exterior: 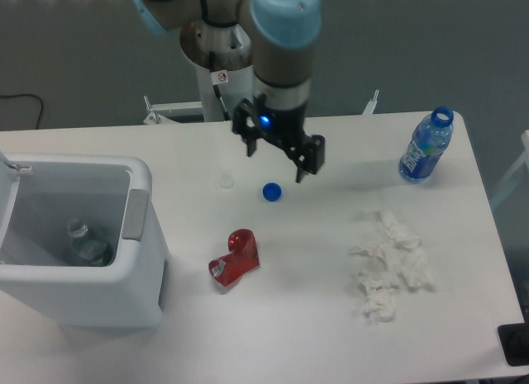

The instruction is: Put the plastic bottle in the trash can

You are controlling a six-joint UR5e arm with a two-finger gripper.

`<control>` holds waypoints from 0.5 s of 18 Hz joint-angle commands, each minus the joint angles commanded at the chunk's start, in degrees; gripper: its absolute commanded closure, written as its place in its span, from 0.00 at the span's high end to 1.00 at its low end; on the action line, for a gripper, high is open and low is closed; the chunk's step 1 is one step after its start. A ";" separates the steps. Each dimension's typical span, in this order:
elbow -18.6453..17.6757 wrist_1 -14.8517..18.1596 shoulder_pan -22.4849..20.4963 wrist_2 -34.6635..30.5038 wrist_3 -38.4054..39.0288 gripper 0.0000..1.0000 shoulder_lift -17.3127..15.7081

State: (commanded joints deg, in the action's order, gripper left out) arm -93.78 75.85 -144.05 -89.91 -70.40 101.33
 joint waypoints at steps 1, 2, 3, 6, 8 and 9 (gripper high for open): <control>0.17 -0.18 0.00 -0.44 -0.09 1.00 0.00; 0.26 -0.27 0.00 -0.62 -0.18 1.00 0.00; 0.26 -0.27 0.00 -0.62 -0.26 1.00 0.00; 0.35 -0.62 -0.26 -0.53 -0.27 1.00 0.18; 0.35 -1.84 -0.17 -0.44 -0.27 1.00 0.88; 0.35 -1.94 -0.09 -0.44 -0.27 1.00 0.88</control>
